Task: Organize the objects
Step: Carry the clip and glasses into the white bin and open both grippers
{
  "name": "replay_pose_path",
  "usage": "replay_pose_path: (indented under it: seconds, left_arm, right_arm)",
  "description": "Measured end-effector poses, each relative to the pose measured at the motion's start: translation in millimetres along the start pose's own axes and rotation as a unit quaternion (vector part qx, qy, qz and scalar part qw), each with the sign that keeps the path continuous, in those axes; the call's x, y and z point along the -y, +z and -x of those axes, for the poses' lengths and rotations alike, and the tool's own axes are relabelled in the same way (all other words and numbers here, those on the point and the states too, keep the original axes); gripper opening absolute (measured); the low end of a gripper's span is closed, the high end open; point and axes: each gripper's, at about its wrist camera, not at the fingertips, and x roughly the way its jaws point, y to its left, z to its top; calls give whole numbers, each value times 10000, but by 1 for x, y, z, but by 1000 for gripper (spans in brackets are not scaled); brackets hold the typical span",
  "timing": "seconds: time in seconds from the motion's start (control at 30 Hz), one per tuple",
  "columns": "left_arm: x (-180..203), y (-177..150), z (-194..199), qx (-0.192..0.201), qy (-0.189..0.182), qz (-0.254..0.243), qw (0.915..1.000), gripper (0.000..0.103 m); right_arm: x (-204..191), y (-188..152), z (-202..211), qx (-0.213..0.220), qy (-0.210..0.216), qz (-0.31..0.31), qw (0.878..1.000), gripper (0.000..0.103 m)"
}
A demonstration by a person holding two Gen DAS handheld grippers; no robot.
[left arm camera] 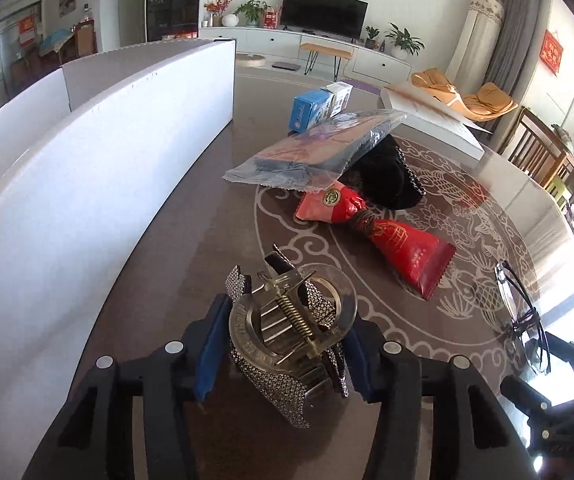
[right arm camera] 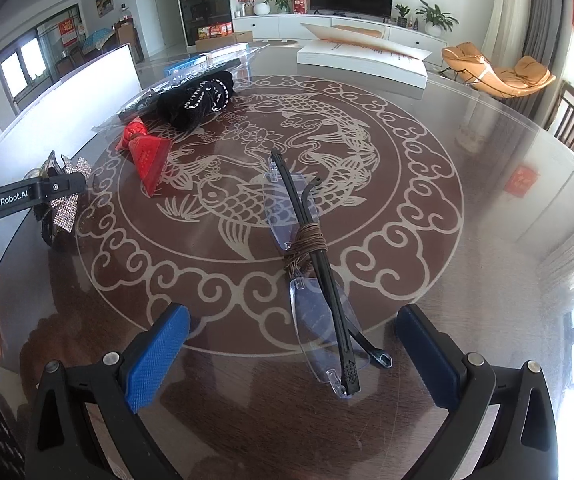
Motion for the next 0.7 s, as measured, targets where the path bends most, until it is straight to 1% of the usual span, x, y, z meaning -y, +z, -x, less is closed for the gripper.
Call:
replay_pose_path:
  seconds: [0.07, 0.1, 0.13, 0.17, 0.2, 0.23, 0.27, 0.3, 0.37, 0.47, 0.53, 0.6, 0.67, 0.7]
  left_arm:
    - [-1, -11, 15, 15, -166, -73, 9998, 52]
    - [-2, -15, 22, 21, -245, -76, 9997, 52]
    - [-1, -19, 28, 26, -330, -69, 9994, 52]
    - [-1, -22, 34, 44, -407, -49, 9992, 52]
    - [0, -24, 41, 75, -471, -31, 9989, 52]
    - [2, -27, 48, 113, -526, -28, 9985, 52]
    - [3, -30, 56, 154, -564, -29, 9983, 52]
    - [3, -32, 63, 198, -594, -17, 9980, 52]
    - [-1, -34, 79, 285, -662, 28, 9974, 52]
    - [-15, -31, 104, 414, -742, 151, 9963, 52]
    - [-30, -27, 123, 532, -743, 231, 9956, 52]
    - [-51, -18, 140, 653, -660, 355, 9950, 52]
    - [-77, -9, 155, 751, -530, 519, 9944, 52]
    - [-92, -4, 160, 801, -407, 604, 9941, 52]
  right_arm:
    - [6, 12, -2, -332, 454, 49, 9984, 102]
    - [8, 19, -5, -490, 525, 90, 9974, 99]
    - [8, 24, -7, -617, 475, 233, 9967, 93]
    - [6, 29, -8, -643, 357, 427, 9964, 74]
    - [4, 31, -8, -655, 259, 617, 9956, 59]
    - [3, 33, -9, -671, 181, 761, 9947, 52]
    - [3, 34, -8, -671, 117, 858, 9940, 31]
    - [3, 34, -7, -681, 129, 879, 9937, 15]
    - [6, 34, -5, -735, 202, 782, 9940, 13]
    - [5, 34, 8, -589, 362, 633, 9956, 13]
    - [1, 39, 22, -431, 615, 441, 9962, 13]
    - [-11, 50, 39, -241, 886, 335, 9952, 13]
    - [-33, 65, 58, -27, 1234, 285, 9919, 13]
    - [-48, 75, 67, 75, 1418, 307, 9894, 13]
